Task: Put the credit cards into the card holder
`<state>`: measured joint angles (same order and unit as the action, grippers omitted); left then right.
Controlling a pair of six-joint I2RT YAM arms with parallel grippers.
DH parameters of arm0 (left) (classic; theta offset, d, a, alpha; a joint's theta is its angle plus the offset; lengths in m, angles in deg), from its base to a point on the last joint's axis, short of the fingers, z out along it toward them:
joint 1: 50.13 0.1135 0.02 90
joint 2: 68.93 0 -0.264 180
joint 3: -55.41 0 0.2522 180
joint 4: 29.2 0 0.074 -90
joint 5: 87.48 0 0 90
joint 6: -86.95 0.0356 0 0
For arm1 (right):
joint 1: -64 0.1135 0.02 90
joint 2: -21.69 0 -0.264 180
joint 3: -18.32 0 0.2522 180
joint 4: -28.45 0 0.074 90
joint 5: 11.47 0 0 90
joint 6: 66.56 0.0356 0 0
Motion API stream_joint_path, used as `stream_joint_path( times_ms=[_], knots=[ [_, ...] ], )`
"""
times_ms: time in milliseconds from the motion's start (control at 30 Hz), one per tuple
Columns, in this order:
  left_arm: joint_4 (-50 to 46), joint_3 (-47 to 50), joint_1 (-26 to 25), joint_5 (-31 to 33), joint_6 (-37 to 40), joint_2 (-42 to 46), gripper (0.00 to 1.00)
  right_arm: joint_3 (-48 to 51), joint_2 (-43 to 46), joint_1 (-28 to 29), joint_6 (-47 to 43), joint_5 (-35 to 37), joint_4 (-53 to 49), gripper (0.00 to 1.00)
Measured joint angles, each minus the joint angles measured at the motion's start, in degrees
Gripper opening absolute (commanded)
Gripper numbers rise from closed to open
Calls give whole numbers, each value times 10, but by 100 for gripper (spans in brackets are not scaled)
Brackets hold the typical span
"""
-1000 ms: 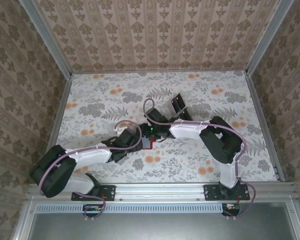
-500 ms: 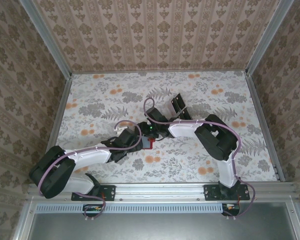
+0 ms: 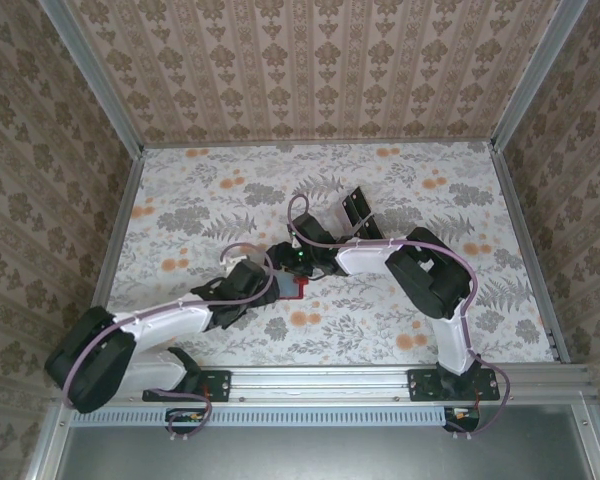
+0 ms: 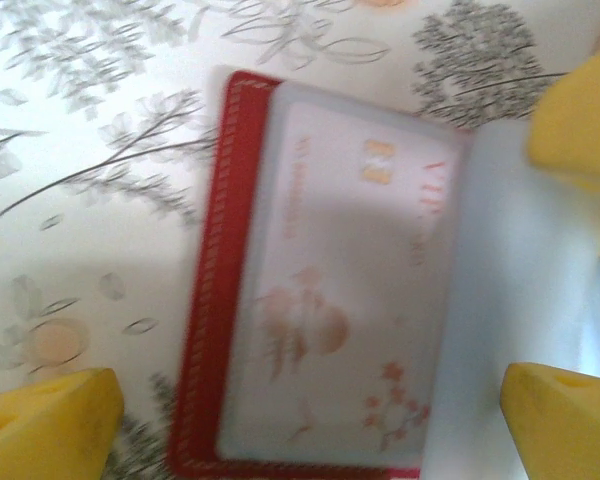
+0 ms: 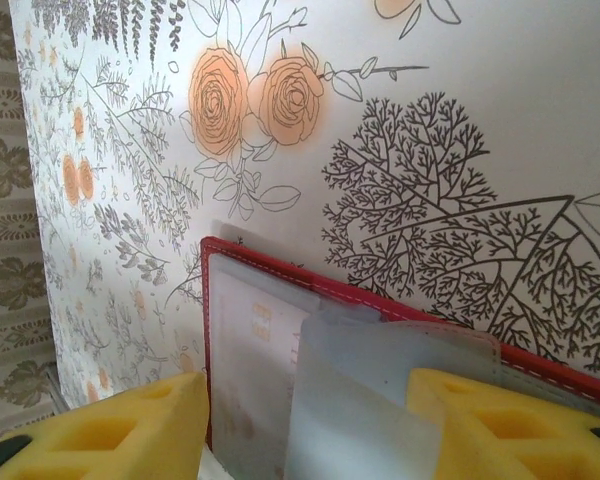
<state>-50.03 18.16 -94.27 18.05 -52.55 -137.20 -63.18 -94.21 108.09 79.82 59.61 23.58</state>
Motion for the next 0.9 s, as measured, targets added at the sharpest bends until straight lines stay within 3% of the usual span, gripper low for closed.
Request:
stream_joint_path(
  times_ms=[300, 900],
  knots=[
    [-75, 25, 32, 10, 0, 125, 100, -18, -5, 10, 7, -4, -8, 56],
    [-153, 37, 71, 18, 0, 252, 100, -141, -68, 64, 6, -9, -70, 56]
  ],
)
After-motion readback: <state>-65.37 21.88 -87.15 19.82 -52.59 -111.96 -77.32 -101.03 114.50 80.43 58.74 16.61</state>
